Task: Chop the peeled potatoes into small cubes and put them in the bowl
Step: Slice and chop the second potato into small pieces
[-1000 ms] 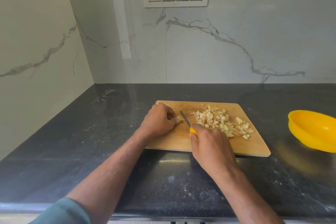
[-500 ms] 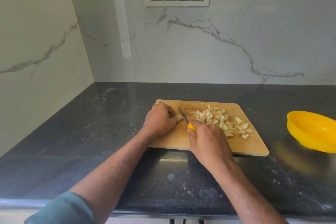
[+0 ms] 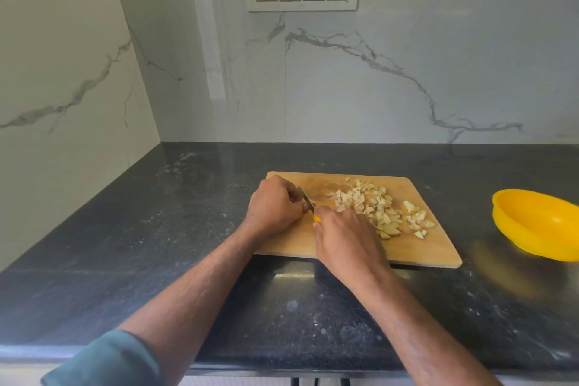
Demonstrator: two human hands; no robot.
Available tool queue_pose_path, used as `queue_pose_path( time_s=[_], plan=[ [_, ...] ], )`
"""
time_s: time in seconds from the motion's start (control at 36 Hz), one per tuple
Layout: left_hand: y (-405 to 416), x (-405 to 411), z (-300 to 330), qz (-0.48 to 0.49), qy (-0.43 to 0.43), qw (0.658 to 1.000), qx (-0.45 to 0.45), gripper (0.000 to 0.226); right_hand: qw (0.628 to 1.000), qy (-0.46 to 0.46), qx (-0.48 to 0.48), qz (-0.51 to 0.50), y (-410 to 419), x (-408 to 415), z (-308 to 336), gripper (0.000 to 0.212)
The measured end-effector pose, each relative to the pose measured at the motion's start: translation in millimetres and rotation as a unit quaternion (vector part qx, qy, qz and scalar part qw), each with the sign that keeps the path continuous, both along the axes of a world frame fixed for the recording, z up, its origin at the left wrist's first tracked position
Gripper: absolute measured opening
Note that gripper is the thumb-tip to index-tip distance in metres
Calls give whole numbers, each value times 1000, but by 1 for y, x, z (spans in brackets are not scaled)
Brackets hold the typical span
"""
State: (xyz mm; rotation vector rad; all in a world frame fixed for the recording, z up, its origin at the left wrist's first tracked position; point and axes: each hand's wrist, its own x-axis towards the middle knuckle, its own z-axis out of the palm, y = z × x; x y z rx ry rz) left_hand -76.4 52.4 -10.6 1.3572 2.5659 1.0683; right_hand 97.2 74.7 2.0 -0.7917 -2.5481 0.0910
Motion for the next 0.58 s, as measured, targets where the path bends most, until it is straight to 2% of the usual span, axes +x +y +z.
queue_pose_path(
  time_s=[0.28,0.39,0.58],
  plan=[
    [-2,1,2,-10,25,1000,-6,14,1000,-17,-4,-24,-15,4,-2,16],
    [-6,-3,1,-44,36,998,0,13,998,-7,-33,-49,-15,10,-6,25],
    [-12,-1,3,-128,19,992,2,12,993,5,-40,-110,-8,21,-5,21]
  ],
)
